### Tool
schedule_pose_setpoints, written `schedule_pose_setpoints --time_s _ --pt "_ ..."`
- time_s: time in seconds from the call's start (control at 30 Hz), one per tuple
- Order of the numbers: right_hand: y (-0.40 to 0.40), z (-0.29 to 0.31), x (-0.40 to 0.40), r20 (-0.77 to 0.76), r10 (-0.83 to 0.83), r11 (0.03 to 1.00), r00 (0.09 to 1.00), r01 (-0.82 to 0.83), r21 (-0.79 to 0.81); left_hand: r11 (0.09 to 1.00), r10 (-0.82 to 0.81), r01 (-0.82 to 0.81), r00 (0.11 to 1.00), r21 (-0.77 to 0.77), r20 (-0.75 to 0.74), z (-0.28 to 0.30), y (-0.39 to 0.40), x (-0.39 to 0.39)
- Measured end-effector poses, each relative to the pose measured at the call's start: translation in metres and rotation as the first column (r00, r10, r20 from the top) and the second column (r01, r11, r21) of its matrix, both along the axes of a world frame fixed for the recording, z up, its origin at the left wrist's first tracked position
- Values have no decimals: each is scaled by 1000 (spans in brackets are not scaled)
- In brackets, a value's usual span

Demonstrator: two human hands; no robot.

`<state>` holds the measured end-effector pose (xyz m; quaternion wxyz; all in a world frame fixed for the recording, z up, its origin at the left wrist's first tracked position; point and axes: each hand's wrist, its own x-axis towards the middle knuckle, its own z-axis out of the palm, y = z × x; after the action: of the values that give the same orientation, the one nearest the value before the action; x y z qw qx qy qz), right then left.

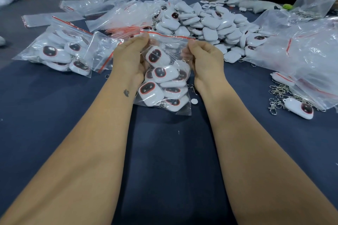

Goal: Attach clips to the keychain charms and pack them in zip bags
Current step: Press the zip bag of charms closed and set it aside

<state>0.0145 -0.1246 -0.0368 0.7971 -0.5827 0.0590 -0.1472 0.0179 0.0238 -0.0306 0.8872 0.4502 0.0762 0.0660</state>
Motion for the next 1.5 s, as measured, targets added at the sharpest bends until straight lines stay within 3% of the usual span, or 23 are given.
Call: schedule_pose_setpoints --time_s 0.2,0.37,0.53,0.67,0.83,1.0,1.17,1.5 --pt "1 2 1 -7 66 997 998 -65 49 997 -43 42 999 61 12 -1 1 -1" --pt "6 0 -2 26 120 992 992 -119 -43 995 -38 36 999 91 22 -3 1 2" --pt "5 2 -2 48 110 994 993 -111 6 990 -113 111 993 91 17 -5 -1 5" --pt "7 4 -2 40 139 989 990 -140 38 970 -157 153 988 187 4 -5 -1 4" --pt "10 4 -4 4 218 974 976 -218 60 979 -158 146 984 145 77 -7 -4 0" --pt "9 4 -5 25 201 977 979 -202 67 980 -170 159 982 121 84 -5 -5 -1" --pt "8 4 -5 17 219 974 976 -220 60 959 -243 227 967 171 81 -5 -4 -5" --pt "7 -1 -1 18 197 980 980 -197 -7 940 -220 194 974 281 62 -3 -5 -7"
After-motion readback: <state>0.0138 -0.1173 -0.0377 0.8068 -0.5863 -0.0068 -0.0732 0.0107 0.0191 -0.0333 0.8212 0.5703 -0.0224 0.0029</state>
